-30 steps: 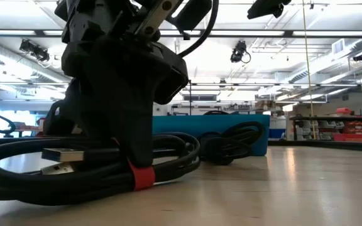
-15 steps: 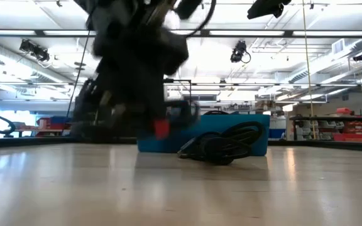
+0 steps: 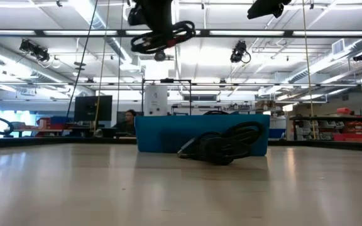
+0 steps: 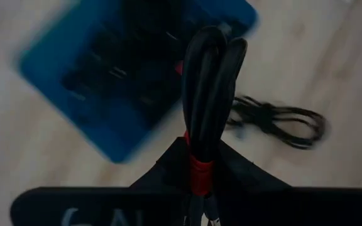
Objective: Pick and place USB-C Cables
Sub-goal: Put the black charger cable into the blue bin
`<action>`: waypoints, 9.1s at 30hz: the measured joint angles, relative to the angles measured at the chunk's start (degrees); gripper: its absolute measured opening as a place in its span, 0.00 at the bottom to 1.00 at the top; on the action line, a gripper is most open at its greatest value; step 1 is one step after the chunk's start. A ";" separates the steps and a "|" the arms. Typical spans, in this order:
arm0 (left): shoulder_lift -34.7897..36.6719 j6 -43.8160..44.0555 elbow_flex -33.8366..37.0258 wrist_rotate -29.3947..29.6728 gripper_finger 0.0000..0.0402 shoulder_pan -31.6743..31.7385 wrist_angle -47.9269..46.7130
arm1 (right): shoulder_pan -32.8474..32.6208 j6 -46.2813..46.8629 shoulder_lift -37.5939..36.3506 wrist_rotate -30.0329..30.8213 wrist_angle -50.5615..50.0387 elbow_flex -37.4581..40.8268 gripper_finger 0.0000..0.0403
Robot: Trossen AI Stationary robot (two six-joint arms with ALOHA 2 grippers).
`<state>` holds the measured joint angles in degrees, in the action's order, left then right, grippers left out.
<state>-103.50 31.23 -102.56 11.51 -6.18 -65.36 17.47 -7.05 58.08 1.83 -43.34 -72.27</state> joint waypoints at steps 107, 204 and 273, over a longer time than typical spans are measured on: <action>0.17 -19.94 -13.16 9.90 0.47 8.15 -11.29 | -21.39 42.78 5.15 -10.54 -4.53 0.04 0.27; 0.55 -25.86 -13.07 10.33 0.47 5.95 -21.86 | -34.27 69.35 43.93 -1.57 52.46 22.99 0.51; 0.55 -26.37 -13.10 10.34 0.47 6.01 -19.19 | -33.55 70.26 44.09 -2.78 50.52 22.99 0.51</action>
<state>-102.96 4.86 -115.66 21.85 -0.16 -84.55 -16.08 63.21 102.17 -0.96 7.19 -49.28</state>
